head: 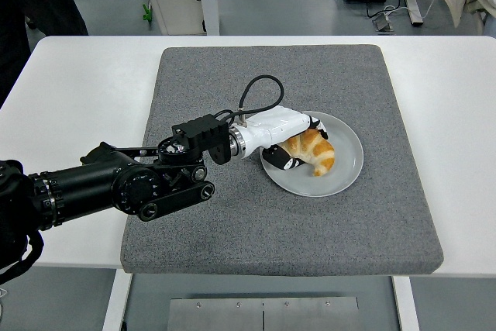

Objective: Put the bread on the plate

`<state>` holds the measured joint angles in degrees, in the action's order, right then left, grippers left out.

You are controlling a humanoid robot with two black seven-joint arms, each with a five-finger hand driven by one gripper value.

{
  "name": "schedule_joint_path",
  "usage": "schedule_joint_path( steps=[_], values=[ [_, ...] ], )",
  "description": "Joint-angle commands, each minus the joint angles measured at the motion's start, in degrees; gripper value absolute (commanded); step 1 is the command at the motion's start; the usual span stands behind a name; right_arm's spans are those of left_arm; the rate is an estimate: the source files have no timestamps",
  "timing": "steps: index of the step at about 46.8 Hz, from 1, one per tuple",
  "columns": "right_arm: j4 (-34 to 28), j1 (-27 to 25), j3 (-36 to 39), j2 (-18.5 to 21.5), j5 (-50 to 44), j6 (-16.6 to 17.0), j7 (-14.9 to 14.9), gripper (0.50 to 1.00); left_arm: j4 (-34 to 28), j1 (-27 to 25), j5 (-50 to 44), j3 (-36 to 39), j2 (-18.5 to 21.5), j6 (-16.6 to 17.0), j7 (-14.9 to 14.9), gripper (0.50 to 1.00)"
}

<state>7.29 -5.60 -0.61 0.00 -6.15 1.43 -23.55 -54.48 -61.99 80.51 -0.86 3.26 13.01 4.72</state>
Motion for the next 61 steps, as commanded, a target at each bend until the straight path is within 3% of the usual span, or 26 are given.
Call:
schedule_joint_path(
  steps=[1,5,17,33,43,61],
  values=[
    [0.0,0.0,0.0,0.0,0.0,0.1,0.0,1.0,0.0,-0.2,-0.5,-0.4,0.0,0.0,0.3,0.922],
    [0.0,0.0,0.0,0.0,0.0,0.1,0.0,1.0,-0.1,-0.4,-2.8,-0.5,0.1,-0.4,0.5,0.955],
    [0.0,0.0,0.0,0.0,0.0,0.1,0.0,1.0,-0.3,-2.0,-12.8,-1.6,1.0,-1.4,1.8,0.966],
    [0.0,0.0,0.0,0.0,0.0,0.0,0.0,1.0,-0.4,-1.6,-29.2,-15.0,3.1,-5.9,3.3,0.98],
    [0.0,0.0,0.0,0.0,0.0,0.0,0.0,1.0,-0.2,-1.2,-36.1,-21.5,5.4,-6.0,5.5,0.98],
    [0.0,0.1,0.0,0.0,0.0,0.0,0.0,1.0,0.7,-1.1,-48.7,-27.4,9.0,-5.8,6.4,0.981]
  ],
)
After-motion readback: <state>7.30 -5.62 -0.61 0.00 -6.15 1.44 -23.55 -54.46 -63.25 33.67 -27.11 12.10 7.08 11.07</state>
